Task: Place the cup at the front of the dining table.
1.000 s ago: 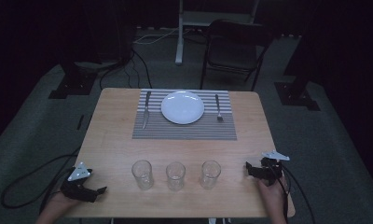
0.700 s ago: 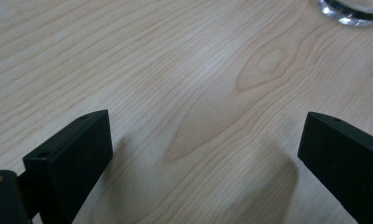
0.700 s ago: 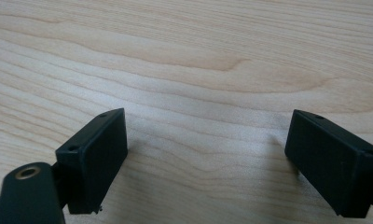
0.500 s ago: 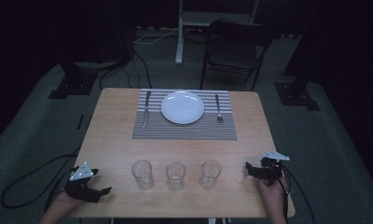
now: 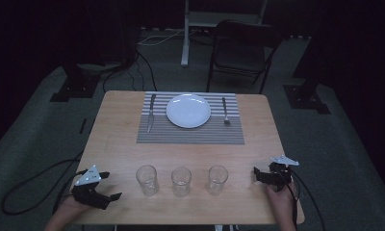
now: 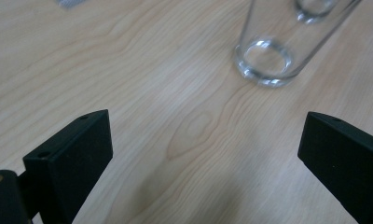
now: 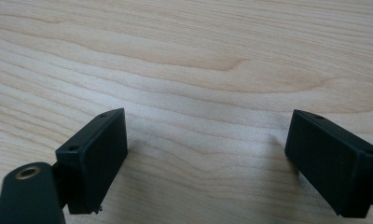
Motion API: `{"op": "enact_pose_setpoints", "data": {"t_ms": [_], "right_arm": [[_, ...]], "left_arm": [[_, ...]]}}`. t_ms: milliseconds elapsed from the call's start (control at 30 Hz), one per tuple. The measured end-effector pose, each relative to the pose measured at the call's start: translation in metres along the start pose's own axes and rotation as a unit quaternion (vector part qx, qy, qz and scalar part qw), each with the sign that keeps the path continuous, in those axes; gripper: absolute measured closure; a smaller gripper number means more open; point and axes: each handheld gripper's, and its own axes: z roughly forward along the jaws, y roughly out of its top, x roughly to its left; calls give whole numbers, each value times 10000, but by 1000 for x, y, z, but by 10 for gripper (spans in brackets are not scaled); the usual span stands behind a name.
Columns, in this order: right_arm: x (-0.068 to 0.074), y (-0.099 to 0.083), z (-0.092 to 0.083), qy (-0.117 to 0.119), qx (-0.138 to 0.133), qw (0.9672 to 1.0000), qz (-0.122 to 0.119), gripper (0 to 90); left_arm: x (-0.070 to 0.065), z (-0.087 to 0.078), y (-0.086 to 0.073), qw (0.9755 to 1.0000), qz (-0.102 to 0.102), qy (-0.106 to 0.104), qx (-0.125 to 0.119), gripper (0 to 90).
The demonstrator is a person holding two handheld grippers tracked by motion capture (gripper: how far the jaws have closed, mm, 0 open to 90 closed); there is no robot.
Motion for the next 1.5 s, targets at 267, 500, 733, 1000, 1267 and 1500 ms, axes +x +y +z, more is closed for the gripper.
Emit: {"op": "enact_pose_setpoints", "data": {"t_ms": [267, 500, 733, 1000, 1267, 1500], "right_arm": [[0, 0, 0, 0, 0, 10000, 1, 127], [0, 0, 0, -1, 0, 10000, 0, 127], [0, 0, 0, 0, 0, 10000, 1, 127], [0, 0, 0, -1, -4, 10000, -7, 127], [0, 0, 0, -1, -4, 10000, -11, 127], [0, 0, 0, -1, -4, 10000, -7, 127]], "left_arm": [[-6, 1, 12, 9997, 208, -87, -29, 34], [-9, -6, 29, 9985, 245, -308, -382, 35], [-11, -10, 48, 9970, 388, -503, -441, 34], [-17, -10, 71, 9951, 650, -616, -425, 35], [-24, -2, 85, 9927, 817, -800, -369, 34], [-31, 6, 101, 9908, 998, -858, -325, 35]]}}
